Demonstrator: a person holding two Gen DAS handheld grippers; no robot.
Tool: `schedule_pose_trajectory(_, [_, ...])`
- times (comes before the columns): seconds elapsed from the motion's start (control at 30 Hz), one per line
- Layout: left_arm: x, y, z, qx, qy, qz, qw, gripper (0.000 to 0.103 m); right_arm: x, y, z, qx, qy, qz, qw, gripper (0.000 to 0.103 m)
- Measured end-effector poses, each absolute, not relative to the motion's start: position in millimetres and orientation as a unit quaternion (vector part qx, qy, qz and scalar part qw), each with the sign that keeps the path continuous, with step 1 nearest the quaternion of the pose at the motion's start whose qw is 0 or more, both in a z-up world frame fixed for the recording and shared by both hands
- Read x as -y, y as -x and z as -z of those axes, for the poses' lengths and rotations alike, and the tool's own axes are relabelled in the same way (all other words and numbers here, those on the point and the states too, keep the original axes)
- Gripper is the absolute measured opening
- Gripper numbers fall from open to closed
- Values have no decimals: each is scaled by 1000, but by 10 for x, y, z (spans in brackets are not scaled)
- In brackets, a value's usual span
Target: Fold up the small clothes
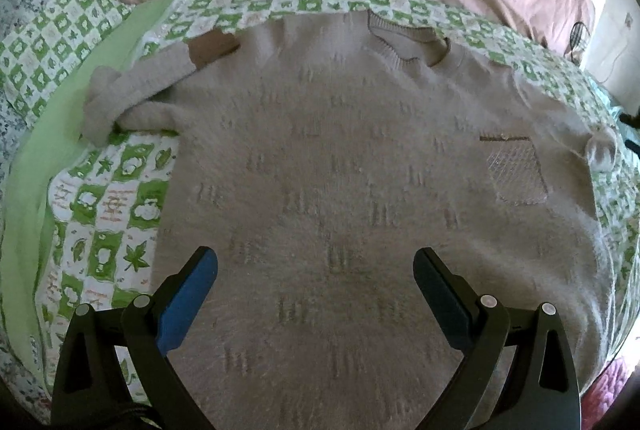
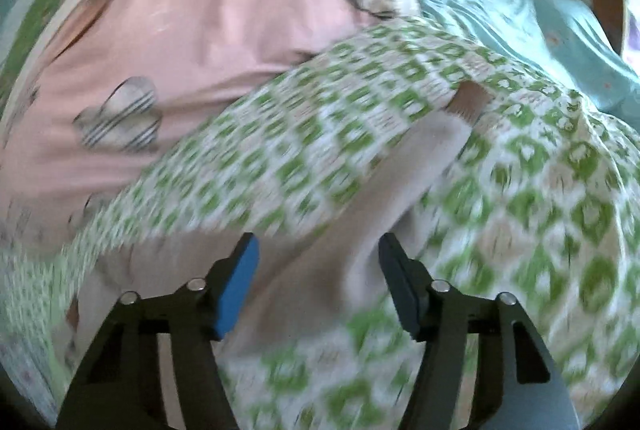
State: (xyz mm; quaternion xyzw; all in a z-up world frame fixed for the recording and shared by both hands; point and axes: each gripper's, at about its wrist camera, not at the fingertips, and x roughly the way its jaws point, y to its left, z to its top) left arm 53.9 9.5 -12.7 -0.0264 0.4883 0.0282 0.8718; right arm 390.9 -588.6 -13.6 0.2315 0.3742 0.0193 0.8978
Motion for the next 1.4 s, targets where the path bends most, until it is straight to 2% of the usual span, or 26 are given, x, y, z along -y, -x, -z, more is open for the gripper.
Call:
schedule_pose_trajectory(0.2, [-53, -680, 210, -497, 24, -32, 867, 99, 6158, -4613, 376, -421, -238, 32, 875, 58])
schedule_pose_trajectory(0.27, [-32, -730, 248, -503, 22, -31, 864, 99, 6192, -4767, 479, -438, -231, 47, 868, 54])
schedule_pose_trajectory(0.33, [-8, -769, 286, -505, 22, -29, 862, 99, 6214, -4832, 534, -445, -220, 59, 866, 29])
schedule_pose_trajectory(0.43, [37, -812, 344, -513, 23, -24, 858, 99, 6277, -4769, 510, -431, -221, 56, 873, 9])
schedule_pose_trajectory(0.47, [46, -819, 353, -514, 22, -23, 857, 99, 6277, -4746, 494, -426, -219, 55, 876, 7])
schedule_pose_trajectory(0.5, [59, -829, 357, -513, 24, -20, 858, 99, 6269, -4704, 458, -416, -218, 51, 881, 0])
schedule_pose_trajectory(0.67, [81, -837, 339, -510, 38, -13, 859, 99, 5978, -4428, 182, -381, -203, 2, 902, 0])
schedule_pose_trajectory(0.77, [33, -763, 303, -513, 59, -2, 857, 99, 5903, -4411, 98, -374, -174, 45, 910, 1])
schedule_pose_trajectory(0.87, [-18, -722, 287, -511, 66, -4, 857, 99, 6030, -4569, 229, -412, -184, 95, 887, 5])
schedule_pose_trajectory(0.9, [-49, -712, 295, -512, 76, -3, 856, 99, 6067, -4616, 286, -423, -191, 102, 880, 19])
schedule_pose_trajectory(0.93, [-80, -706, 309, -514, 85, -3, 854, 99, 6110, -4662, 345, -431, -194, 108, 874, 45])
schedule_pose_trajectory(0.97, [-117, -708, 334, -517, 91, -7, 851, 99, 6140, -4700, 391, -434, -192, 115, 872, 56])
schedule_pose_trajectory(1.0, [-136, -724, 355, -521, 95, -10, 848, 99, 6150, -4722, 416, -436, -186, 124, 872, 62])
schedule_pose_trajectory(1.1, [-180, -761, 411, -530, 87, -22, 844, 99, 6182, -4833, 520, -448, -181, 133, 865, 61])
schedule_pose_trajectory(1.13, [-177, -768, 416, -530, 85, -23, 843, 99, 6199, -4848, 540, -449, -178, 137, 865, 46])
schedule_pose_trajectory(1.17, [-176, -767, 421, -530, 81, -24, 844, 99, 6206, -4848, 542, -447, -172, 140, 867, 37])
schedule_pose_trajectory(1.2, [-172, -773, 426, -529, 75, -26, 845, 99, 6231, -4840, 532, -440, -179, 129, 871, 21])
schedule_pose_trajectory(1.23, [-169, -787, 427, -528, 72, -26, 845, 99, 6256, -4817, 520, -435, -192, 119, 872, 13])
schedule_pose_trajectory(1.4, [-160, -784, 426, -526, 82, -19, 846, 99, 6166, -4612, 297, -377, -237, 52, 894, 11])
